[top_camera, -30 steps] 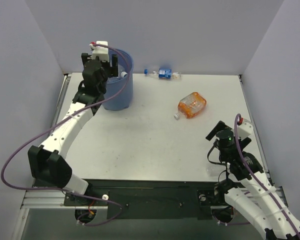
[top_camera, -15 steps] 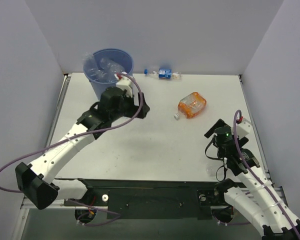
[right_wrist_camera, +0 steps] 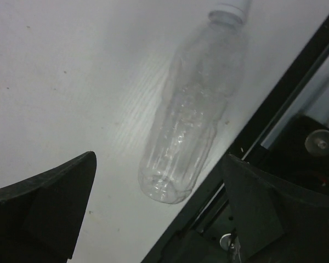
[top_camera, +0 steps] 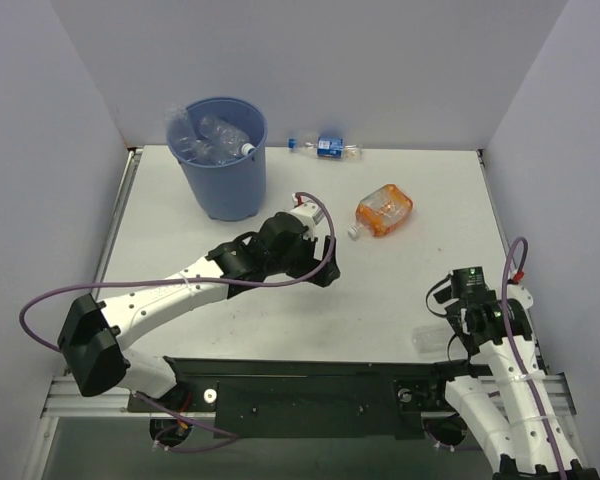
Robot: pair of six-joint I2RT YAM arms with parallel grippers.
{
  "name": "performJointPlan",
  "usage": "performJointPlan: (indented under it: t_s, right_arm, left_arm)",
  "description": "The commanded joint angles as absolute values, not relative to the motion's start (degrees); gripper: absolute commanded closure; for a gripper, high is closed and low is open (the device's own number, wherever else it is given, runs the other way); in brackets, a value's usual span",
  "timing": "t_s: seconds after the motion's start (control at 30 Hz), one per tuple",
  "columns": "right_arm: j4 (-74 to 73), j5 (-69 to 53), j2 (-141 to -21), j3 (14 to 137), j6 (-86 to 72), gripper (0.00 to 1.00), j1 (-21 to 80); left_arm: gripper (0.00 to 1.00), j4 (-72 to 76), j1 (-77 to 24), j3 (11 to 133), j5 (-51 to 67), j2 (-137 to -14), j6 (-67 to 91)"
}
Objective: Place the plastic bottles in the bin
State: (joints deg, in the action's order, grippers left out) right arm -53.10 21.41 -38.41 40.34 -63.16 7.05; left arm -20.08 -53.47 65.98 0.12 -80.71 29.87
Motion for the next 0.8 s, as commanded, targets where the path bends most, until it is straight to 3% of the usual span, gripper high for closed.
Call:
performJointPlan:
  t_s: [0.0, 0.27, 0.43, 0.57, 0.77]
  right_arm:
    - [-67.41, 19.42, -39.20, 39.21, -76.18, 0.08, 6.85]
    - [-56.53, 21.62, -41.03, 32.00, -76.38, 0.08, 6.68]
    - [-46.69, 16.27, -44.30, 27.96, -73.83, 0.09, 6.77]
    - [-39.93, 12.84, -42.89, 24.53, -70.77, 0.21, 6.77]
    - [-32.18, 9.23, -41.74, 24.52, -62.16, 0.52, 8.86]
  left_arm:
    - [0.04, -16.17, -53.26, 66.44, -2.63, -80.95, 29.89]
    - [0.04, -24.51, -52.03, 72.41, -6.33, -82.88, 26.63]
    - [0.04, -25.49, -50.72, 72.95, -5.80, -82.18, 26.19]
    - [0.04, -24.87, -46.25, 71.64, -4.13, -79.81, 27.59]
    - [0.04, -27.41, -40.61, 70.75, -6.84, -77.34, 27.34]
